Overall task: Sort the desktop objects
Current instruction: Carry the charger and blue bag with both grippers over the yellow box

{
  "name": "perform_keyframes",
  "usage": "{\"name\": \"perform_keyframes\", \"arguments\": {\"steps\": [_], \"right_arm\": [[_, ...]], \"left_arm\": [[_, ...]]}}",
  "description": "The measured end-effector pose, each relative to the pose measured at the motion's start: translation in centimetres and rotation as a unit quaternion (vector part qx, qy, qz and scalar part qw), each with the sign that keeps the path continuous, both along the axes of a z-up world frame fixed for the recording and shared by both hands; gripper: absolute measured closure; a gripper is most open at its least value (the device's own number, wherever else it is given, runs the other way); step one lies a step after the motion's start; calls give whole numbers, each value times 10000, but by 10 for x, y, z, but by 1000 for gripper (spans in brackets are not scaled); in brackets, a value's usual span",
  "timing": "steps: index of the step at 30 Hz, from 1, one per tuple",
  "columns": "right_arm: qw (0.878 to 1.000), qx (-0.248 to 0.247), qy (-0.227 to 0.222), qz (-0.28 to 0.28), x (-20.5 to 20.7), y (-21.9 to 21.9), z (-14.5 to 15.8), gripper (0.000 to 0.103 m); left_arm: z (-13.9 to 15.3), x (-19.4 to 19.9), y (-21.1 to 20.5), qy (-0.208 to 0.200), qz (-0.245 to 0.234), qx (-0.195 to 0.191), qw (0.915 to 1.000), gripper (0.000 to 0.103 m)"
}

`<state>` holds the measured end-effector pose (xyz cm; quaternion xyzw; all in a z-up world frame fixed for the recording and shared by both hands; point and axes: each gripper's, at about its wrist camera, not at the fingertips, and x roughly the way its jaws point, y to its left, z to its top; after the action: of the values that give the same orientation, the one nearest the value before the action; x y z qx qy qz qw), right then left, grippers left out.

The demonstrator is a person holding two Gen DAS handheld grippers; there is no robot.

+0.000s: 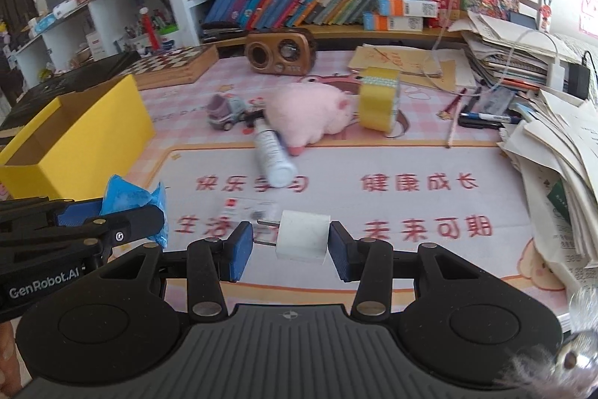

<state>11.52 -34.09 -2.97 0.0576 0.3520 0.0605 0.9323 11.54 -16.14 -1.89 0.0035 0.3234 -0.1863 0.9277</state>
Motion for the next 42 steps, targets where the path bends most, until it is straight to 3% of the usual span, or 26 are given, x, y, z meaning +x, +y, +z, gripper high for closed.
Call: {"name": "perform_keyframes", "arguments": {"steps": [27,42], "right_arm": [[9999,50,-1,158,-80,161,-1,61],[9956,-2,-144,925,-86,235,8,61]], "left_arm": [[8,-93,171,-93,528,-88,9985,72],[14,-123,235,-248,1109,-153,9934,72]]}}
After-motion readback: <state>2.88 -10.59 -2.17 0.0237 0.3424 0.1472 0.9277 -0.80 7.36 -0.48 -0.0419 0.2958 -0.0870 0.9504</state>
